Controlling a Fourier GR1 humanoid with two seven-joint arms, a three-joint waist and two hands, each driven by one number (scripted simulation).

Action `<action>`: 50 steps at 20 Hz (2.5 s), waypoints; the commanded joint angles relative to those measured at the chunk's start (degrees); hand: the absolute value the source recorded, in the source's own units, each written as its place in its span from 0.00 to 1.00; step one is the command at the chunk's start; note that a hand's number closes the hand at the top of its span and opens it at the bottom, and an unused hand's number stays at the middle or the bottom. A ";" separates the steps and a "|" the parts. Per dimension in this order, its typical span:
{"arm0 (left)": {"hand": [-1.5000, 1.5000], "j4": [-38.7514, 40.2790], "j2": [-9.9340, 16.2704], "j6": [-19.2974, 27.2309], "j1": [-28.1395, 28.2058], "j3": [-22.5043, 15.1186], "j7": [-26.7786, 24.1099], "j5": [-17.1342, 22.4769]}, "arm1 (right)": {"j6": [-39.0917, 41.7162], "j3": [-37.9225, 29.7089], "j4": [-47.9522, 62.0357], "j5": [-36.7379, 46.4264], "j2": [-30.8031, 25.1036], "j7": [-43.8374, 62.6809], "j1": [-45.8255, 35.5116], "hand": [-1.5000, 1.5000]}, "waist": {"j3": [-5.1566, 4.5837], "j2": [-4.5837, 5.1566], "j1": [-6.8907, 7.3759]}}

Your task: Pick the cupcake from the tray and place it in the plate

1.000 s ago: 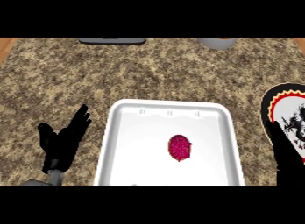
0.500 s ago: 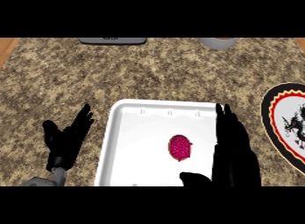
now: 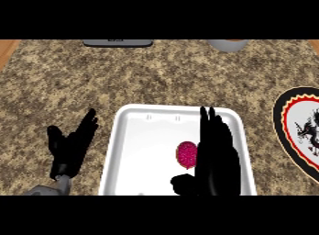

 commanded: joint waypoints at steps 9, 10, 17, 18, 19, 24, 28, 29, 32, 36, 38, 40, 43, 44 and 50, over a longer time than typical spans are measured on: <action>0.50 0.91 0.75 -2.41 0.88 2.72 0.28 1.13 | -0.26 1.26 7.61 2.30 0.84 14.57 -1.98 0.00 | -0.26 0.13 -0.30; 0.50 1.11 -0.43 -1.47 2.29 0.63 0.11 -0.47 | -2.44 0.80 8.74 1.29 0.84 15.23 -3.65 0.00 | -0.24 0.17 -0.04; 0.50 1.13 -3.00 -0.09 4.20 -0.65 -1.88 -2.66 | -4.15 -2.05 13.18 -1.84 0.84 10.54 -2.84 0.00 | -0.22 0.21 -0.19; 0.50 -2.15 0.01 -1.17 1.82 1.97 2.91 -0.65 | -2.48 -3.21 12.07 -0.81 0.84 7.65 0.86 0.00 | -0.18 0.09 -0.58; 0.50 2.08 -0.69 -3.12 2.58 2.28 -1.66 -0.63 | -6.00 -3.20 17.98 -3.42 0.84 8.84 -4.85 0.00 | -0.22 0.34 0.05; 0.50 0.89 -2.73 -1.04 1.02 1.02 1.16 -2.64 | -0.22 -2.44 20.64 -7.22 0.84 5.42 -5.60 1.00 | -0.20 0.24 -0.22; 0.50 2.85 -1.88 -3.49 1.76 2.66 -0.04 -2.55 | -2.55 1.18 20.08 -1.75 0.84 5.28 -2.92 1.00 | -0.21 0.10 -0.68; 0.50 -4.48 -1.24 -1.12 3.89 1.22 4.06 -3.17 | 0.37 1.38 19.14 -3.67 0.84 10.32 -7.63 1.00 | -0.19 0.00 -0.11; 0.50 1.06 -2.31 -2.99 3.60 2.82 -0.45 -3.07 | -0.74 -1.23 21.78 -0.58 0.83 4.78 -5.01 1.00 | -0.21 0.11 -0.50; 0.50 0.58 -3.94 -2.25 3.70 2.35 -0.93 -4.07 | -5.08 3.28 20.43 5.13 0.84 6.93 -6.26 1.00 | -0.22 0.06 -0.45; 0.50 -0.64 -1.59 -4.41 3.58 2.82 0.36 -2.64 | -5.98 -12.89 26.42 5.71 0.84 7.05 -12.23 1.00 | -0.24 0.47 -0.14; 0.50 -0.81 -2.18 -3.57 3.04 3.32 0.04 -2.52 | -8.40 -22.34 29.23 6.10 0.11 7.47 -14.86 1.00 | -0.20 1.45 -0.09; 0.50 -1.80 -1.50 -3.62 2.60 3.41 0.16 -2.90 | -10.96 -30.43 31.26 10.23 -1.82 9.80 -19.17 1.00 | -0.23 1.86 0.39; 0.50 -1.84 -2.50 -3.42 2.06 2.58 0.46 -3.01 | -11.95 -32.14 31.83 12.77 -3.60 9.14 -22.09 1.00 | -0.27 1.87 0.59; 0.50 -1.10 -2.76 -4.06 1.98 1.60 -0.29 -3.75 | -15.74 -40.25 38.05 26.84 -7.57 12.94 -30.70 1.00 | -0.37 2.22 3.41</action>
